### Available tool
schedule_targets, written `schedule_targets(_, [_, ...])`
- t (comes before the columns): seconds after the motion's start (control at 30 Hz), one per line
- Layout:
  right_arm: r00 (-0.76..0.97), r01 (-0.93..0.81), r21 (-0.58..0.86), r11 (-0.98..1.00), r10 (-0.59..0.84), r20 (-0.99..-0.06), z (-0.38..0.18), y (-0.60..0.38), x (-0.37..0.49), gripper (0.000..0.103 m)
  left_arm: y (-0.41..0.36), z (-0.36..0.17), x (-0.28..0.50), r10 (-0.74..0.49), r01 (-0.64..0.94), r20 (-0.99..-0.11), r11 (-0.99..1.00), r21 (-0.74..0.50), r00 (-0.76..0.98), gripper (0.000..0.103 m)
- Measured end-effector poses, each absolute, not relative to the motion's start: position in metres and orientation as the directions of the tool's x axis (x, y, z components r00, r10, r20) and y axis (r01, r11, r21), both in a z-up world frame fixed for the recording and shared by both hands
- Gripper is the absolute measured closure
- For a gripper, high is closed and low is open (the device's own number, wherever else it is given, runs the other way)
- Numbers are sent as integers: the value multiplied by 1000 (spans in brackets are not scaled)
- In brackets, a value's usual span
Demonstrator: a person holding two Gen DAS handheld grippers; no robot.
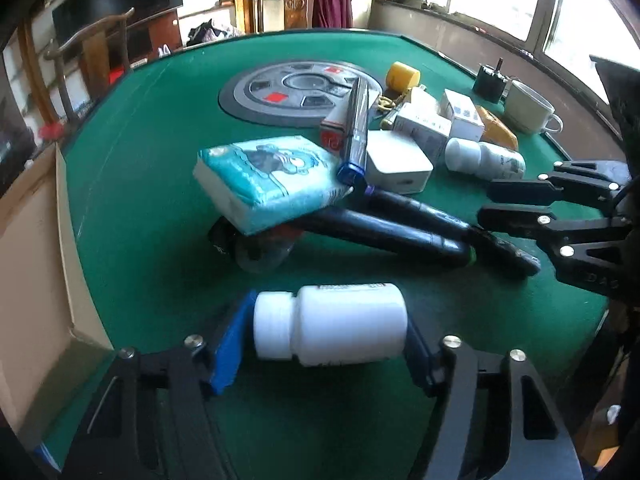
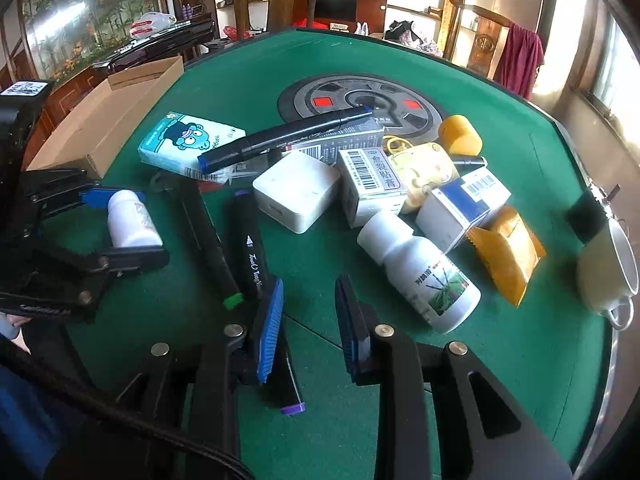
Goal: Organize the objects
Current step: 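Close left tool on white pill bottle while right tool grasps purple-capped black marker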
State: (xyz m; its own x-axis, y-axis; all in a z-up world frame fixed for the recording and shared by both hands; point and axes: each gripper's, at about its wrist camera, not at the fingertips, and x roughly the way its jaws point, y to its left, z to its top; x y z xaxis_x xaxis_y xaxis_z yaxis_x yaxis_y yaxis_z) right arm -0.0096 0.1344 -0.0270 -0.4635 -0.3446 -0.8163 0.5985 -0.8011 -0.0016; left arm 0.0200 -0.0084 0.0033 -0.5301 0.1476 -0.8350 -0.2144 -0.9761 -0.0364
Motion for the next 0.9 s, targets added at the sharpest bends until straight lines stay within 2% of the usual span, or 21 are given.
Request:
schedule_targets(0.33, [-441, 608, -37, -793, -299, -846, -35, 128, -10, 77, -10, 5, 24, 161, -211, -825, -976, -51, -541, 46])
schedule_targets(0.43, [-457, 591, -28, -806, -307, -835, -30, 132, -8, 62, -12, 5, 26, 163, -212, -825, -976, -54, -541, 46])
schedule_targets(0.47, [-467, 584, -24, -811, -312, -828, -27, 132, -7, 51, -12, 5, 26, 162, -214, -824, -975, -50, -542, 46])
schedule_targets(0.5, [-473, 580, -16, -814, -322, -820, -24, 134, -6, 43, -11, 4, 27, 159, -216, -823, -975, -46, -545, 46])
schedule_targets(0.53, [-478, 579, -2, -815, -337, -811, -21, 136, -6, 42, -11, 4, 27, 157, -216, -823, -975, -43, -547, 46])
schedule_targets(0.73, [-460, 580, 45, -813, -373, -806, -19, 129, -8, 42, -11, 3, 29, 155, -220, -819, -975, -37, -552, 46])
schedule_targets(0.77, [-452, 578, 38, -815, -358, -817, -21, 126, -9, 46, -11, 3, 30, 154, -221, -819, -975, -34, -553, 46])
schedule_targets(0.8, [-441, 581, 42, -813, -358, -823, -23, 123, -11, 54, -11, 3, 30, 154, -221, -818, -975, -33, -554, 46])
schedule_targets(0.87, [-420, 587, 56, -808, -362, -832, -26, 112, -13, 56, -10, 3, 29, 152, -220, -818, -975, -31, -554, 46])
schedule_targets(0.9, [-421, 585, 46, -810, -352, -836, -28, 110, -14, 61, -9, 3, 29, 149, -219, -818, -975, -28, -556, 47])
